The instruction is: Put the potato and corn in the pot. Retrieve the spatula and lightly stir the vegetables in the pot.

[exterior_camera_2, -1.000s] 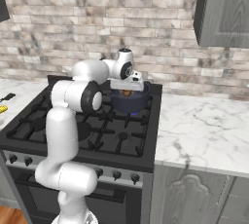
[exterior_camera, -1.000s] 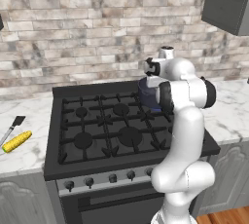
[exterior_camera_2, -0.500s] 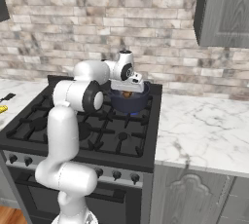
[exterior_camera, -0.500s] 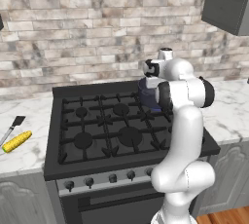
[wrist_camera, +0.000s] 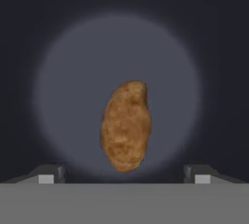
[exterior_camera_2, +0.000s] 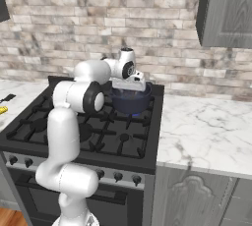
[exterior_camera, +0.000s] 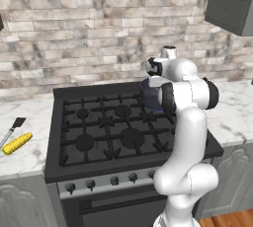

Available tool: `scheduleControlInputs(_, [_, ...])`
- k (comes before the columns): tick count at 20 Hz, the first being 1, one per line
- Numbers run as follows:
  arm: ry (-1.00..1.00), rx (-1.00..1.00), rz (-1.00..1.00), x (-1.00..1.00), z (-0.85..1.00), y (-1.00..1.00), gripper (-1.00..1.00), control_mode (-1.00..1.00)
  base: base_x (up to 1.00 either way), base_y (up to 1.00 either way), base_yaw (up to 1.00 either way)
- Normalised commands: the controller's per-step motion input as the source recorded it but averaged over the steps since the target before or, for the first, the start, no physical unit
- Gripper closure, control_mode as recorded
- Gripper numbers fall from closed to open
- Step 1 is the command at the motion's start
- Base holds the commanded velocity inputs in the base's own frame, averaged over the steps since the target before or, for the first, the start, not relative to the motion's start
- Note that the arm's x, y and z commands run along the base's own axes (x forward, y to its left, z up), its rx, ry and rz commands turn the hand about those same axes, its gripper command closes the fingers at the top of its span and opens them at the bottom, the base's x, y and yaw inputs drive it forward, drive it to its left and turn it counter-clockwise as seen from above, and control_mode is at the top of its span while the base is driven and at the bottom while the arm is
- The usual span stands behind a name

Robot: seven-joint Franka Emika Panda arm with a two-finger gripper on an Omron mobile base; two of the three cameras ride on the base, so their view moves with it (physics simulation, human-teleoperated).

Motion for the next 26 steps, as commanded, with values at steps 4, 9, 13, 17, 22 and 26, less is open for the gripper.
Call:
scheduleControlInputs(4, [0.0,0.01,0.0,-0.79,0.29,0.0,-1.0,-1.0,0.0,0.0,0.0])
scheduleControlInputs(9, [0.0,0.01,0.0,-1.0,0.09,0.0,-1.0,-1.0,0.0,0.0,0.0])
scheduleControlInputs(13, [0.0,0.0,0.02,-0.99,0.07,0.1,-1.0,-1.0,0.0,0.0,0.0])
scheduleControlInputs(17, [-0.08,0.0,0.11,-0.88,0.02,0.59,-1.0,-1.0,0.0,0.0,0.0])
scheduleControlInputs(22, [-0.07,-0.01,0.06,-0.59,0.07,0.96,-1.0,-1.0,0.0,0.0,0.0])
scheduleControlInputs(26, [0.0,0.0,0.08,-0.49,0.0,1.0,-1.0,-1.0,0.0,0.0,0.0])
